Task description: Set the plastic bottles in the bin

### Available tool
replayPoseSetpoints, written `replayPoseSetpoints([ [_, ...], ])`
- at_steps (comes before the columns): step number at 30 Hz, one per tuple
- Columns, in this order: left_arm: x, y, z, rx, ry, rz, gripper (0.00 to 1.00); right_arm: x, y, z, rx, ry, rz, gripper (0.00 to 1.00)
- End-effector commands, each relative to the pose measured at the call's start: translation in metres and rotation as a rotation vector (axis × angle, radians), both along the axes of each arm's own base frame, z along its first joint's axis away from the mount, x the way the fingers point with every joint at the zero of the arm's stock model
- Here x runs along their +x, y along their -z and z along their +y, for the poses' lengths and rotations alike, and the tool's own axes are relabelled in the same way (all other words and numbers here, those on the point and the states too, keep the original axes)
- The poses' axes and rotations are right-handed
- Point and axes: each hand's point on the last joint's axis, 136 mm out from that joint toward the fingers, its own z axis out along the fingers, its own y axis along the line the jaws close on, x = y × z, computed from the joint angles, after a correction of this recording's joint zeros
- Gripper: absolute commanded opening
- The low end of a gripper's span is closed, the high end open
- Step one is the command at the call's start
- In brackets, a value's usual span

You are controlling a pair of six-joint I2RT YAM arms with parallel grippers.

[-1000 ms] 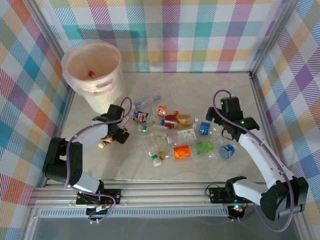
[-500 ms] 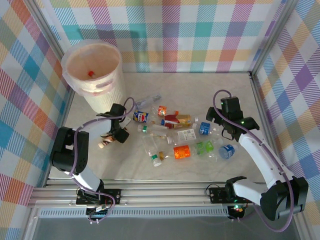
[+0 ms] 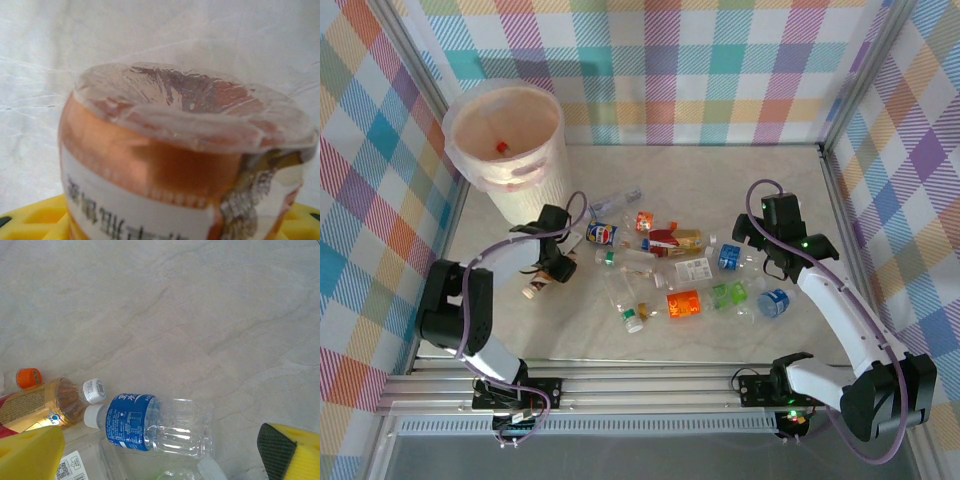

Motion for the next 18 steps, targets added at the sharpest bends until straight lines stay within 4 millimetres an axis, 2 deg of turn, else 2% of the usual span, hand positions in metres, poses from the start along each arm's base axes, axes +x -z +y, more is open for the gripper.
replayPoseSetpoints([
  [1,0.006,-0.049,-0.017,-0.08,0.022,-0.113,0.59,0.004,-0.012,0.002,0.018,0.009,-0.039,1.0],
  [5,0.004,-0.095,-0.034,-0.172,0.057,-0.233,0.59,0.004,-0.013,0.003,0.029,0.013,-0.052,1.0],
  [10,-0.003,-0.161,-0.055,-0.336,0.102,-0.414,0.59,0.004,-0.014,0.005,0.044,0.005,-0.068,1.0],
  [13,-0.008,-0.2,-0.063,-0.439,0.116,-0.525,0.59,0.004,-0.015,0.004,0.044,0.008,-0.071,1.0],
  [18,-0.009,-0.252,-0.071,-0.593,0.086,-0.668,0.56,0.003,-0.013,0.003,0.042,0.014,-0.069,1.0],
])
